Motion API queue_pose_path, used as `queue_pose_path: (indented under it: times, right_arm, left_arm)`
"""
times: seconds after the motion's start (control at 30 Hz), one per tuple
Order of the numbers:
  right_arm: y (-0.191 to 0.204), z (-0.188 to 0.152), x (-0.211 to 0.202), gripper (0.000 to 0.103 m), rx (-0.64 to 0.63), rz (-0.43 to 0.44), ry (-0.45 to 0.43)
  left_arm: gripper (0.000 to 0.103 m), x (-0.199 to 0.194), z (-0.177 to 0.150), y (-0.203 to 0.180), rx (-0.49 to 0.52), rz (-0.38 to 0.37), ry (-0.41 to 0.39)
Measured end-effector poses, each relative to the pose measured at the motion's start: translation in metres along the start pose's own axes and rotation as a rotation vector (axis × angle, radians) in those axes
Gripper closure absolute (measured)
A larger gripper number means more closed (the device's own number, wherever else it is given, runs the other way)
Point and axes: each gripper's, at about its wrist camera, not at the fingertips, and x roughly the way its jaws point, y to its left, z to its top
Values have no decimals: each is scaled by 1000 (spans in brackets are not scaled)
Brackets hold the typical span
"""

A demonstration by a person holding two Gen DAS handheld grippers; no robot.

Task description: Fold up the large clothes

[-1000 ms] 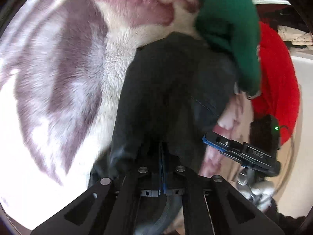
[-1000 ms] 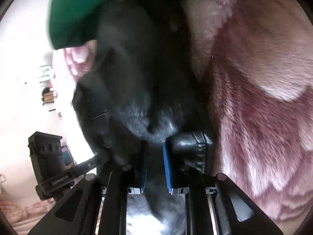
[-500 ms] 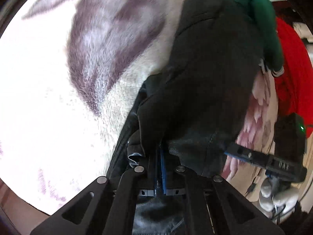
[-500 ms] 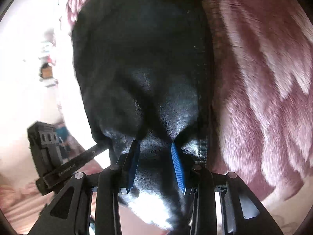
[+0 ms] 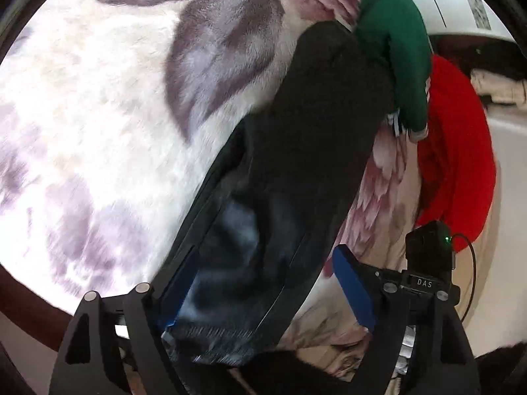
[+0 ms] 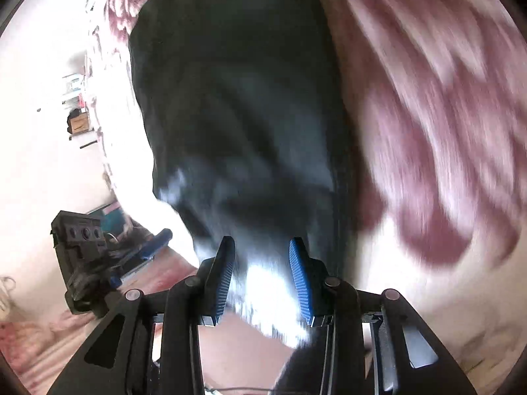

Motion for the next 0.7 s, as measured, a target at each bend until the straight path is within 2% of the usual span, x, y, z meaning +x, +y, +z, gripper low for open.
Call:
queue_pose_path:
  times: [0.07,0.13,0.17,0.23,0.3,0.37,0.4,0.43,0.47,0.5,0.57,0.63,0.7]
  right_arm:
    - [-7,-22,22,66,31,-4,34]
    - [-6,-32,58,66,43,-46,61]
    - [-3,-35,78,66,36,-75,52]
    - [4,-34,97,66,31,-117,11]
    - [16,-34,104,66,36,-142,11]
    - [31,-41,105,63,79,-92,-2]
    - [31,-47,100,57,91,-63,-16]
    - [24,-54,93,47,103,-58,-30]
    - [19,-62,90,42,131,-70,-49]
    - [15,-69,90,38,160,-80,-57]
    - [5,-85,106,38,246,-66,-46]
    - [-18,-107,122,38,360,6,-23]
    - [-27,-126,148,38,456,128,-29]
  left_arm:
    - [21,10,-16,8,28,80,23]
    - [21,28,-24,20,34,135,50]
    - [21,40,-28,28,34,190,62]
    - [21,61,-31,44,15,237,97]
    - [21,63,-34,60,-40,171,96]
    - [21,49,-36,66,-44,134,87]
    - [21,40,-38,68,-28,134,83]
    - [21,31,-42,69,-5,133,85]
    - [21,23,-46,74,6,119,95]
    - [21,11,-47,86,11,102,105]
    - [21,9,-55,97,16,66,131]
    - [22,11,-62,105,34,55,145]
    - [29,18,-66,103,50,51,136]
